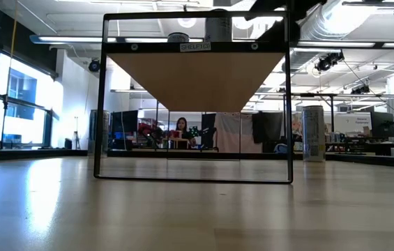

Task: Place canned beverage on shelf
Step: Put the white blue soda can on the shelf aligned with the white blue soda can

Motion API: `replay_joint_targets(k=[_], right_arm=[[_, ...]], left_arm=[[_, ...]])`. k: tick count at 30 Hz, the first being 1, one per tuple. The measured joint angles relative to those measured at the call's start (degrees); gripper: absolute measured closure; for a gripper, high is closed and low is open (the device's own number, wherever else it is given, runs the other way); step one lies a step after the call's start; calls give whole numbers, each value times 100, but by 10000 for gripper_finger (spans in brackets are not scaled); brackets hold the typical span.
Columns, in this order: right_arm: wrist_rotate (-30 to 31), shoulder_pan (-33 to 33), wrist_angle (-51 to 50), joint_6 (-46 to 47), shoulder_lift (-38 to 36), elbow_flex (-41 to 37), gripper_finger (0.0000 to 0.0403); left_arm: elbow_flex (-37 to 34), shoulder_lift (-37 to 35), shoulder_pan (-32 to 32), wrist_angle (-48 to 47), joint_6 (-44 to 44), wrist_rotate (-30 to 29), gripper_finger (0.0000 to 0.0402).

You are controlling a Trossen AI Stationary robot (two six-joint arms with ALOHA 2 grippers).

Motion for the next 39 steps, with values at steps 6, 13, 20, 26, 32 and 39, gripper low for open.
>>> replay_joint_targets(k=[6,13,20,26,32,39], right_arm=[[-244,49,-393,1783,-185,0,17],[-718,525,-196,2435,33,0,17],[160,1569,128,3209,604,135,17],[1134,2191,-710,3447,1636,1066,17],[2846,2355,-2618,3939,2928,2535,17],[4187,2350,-3592,4524,3968,3937,17]], left_arm=[[0,0,0,2,-9,0,45],[0,0,0,3,-7,0,45],[0,0,0,-2,-3,0,45],[0,0,0,2,6,0,45],[4,-54,2,11,241,-4,45],[4,-103,2,-16,277,-205,45]])
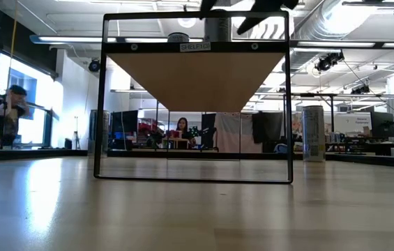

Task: Place canned beverage on shelf
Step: Put the white blue soda can on the shelf aligned with the white blue soda can

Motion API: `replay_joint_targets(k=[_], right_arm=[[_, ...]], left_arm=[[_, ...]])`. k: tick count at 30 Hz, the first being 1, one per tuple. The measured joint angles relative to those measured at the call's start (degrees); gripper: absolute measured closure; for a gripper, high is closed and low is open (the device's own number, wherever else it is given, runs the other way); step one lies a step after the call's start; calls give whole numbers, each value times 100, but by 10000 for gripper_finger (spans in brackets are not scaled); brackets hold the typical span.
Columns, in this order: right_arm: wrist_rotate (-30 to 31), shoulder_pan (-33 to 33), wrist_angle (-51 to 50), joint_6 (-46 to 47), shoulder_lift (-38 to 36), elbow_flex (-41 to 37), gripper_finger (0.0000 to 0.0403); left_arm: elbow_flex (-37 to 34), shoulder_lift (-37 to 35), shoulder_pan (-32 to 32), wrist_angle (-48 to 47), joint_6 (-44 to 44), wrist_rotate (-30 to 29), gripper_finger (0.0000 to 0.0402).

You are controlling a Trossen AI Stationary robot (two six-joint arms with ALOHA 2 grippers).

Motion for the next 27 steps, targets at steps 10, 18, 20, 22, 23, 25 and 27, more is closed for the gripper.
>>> replay_joint_targets(k=[10,18,20,22,23,25,27], right_arm=[[478,-191,-426,694,614,591,17],[650,-545,-485,1225,612,506,17],[681,-604,-486,1098,612,506,17],[690,-662,-486,927,612,506,17],[687,-695,-486,821,612,504,17],[689,-758,-488,767,612,504,17],[672,-834,-486,698,612,504,17]], left_arm=[[0,-13,0,10,73,-142,45],[0,-8,-2,-116,230,-144,45],[0,-8,-2,-148,176,-144,45],[0,-8,-2,-153,167,-144,45],[0,-6,-2,-152,171,-144,45],[0,-2,-2,-153,169,-146,45],[0,-2,-2,-153,171,-213,45]])
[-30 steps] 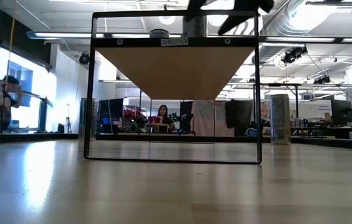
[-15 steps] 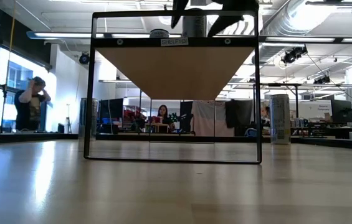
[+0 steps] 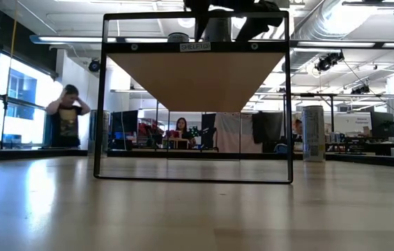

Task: Place canned beverage on shelf
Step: Put the white blue soda can on the shelf aligned with the white blue soda can

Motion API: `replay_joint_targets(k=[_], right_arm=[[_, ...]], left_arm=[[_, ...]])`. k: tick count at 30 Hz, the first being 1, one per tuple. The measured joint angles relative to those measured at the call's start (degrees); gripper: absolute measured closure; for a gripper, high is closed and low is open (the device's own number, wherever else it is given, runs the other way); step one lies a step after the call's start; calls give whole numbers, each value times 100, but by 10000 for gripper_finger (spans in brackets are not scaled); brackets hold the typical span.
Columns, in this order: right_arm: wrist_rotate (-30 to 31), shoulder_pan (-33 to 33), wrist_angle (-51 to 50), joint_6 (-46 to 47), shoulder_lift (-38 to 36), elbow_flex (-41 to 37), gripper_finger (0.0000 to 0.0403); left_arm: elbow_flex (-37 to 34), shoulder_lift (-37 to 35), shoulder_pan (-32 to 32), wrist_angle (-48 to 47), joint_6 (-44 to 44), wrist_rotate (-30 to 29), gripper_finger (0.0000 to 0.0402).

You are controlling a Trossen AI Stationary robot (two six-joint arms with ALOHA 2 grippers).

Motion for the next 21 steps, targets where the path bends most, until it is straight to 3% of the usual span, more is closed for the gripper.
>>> replay_joint_targets(k=[10,21], right_arm=[[-637,-304,4,-325,0,-2,17],[-681,-341,59,-213,0,-4,17]], left_arm=[[0,0,0,0,2,-227,45],[0,0,0,-7,2,-231,45]])
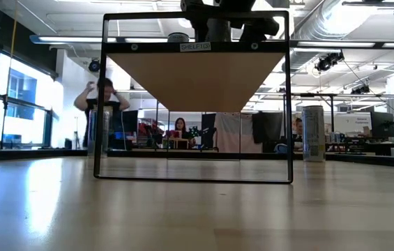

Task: Place canned beverage on shelf
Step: Put the white blue soda can on the shelf aligned with the white blue soda can

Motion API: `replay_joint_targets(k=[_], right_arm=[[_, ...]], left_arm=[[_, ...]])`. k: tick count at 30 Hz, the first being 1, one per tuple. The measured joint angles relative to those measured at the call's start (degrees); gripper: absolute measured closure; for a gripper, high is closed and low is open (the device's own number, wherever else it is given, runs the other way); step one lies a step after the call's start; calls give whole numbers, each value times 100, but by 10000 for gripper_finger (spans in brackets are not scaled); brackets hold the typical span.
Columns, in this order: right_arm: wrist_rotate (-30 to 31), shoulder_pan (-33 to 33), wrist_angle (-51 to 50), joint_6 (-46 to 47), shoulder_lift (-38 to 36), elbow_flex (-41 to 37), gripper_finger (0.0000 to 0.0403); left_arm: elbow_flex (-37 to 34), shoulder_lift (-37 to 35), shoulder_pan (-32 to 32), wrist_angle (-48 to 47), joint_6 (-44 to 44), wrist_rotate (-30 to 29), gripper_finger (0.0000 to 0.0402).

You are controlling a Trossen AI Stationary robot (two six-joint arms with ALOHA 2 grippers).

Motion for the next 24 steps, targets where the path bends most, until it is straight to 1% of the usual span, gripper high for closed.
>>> replay_joint_targets(k=[4,17,20,24], right_arm=[[323,43,41,214,0,0,18],[618,42,93,290,-2,0,20],[622,42,97,290,-2,0,34],[623,45,97,288,-2,0,70]], left_arm=[[0,0,0,0,0,0,45],[0,7,0,-321,-60,-4,45],[0,26,0,-326,-160,-7,45],[0,30,0,-323,-162,-7,45]])
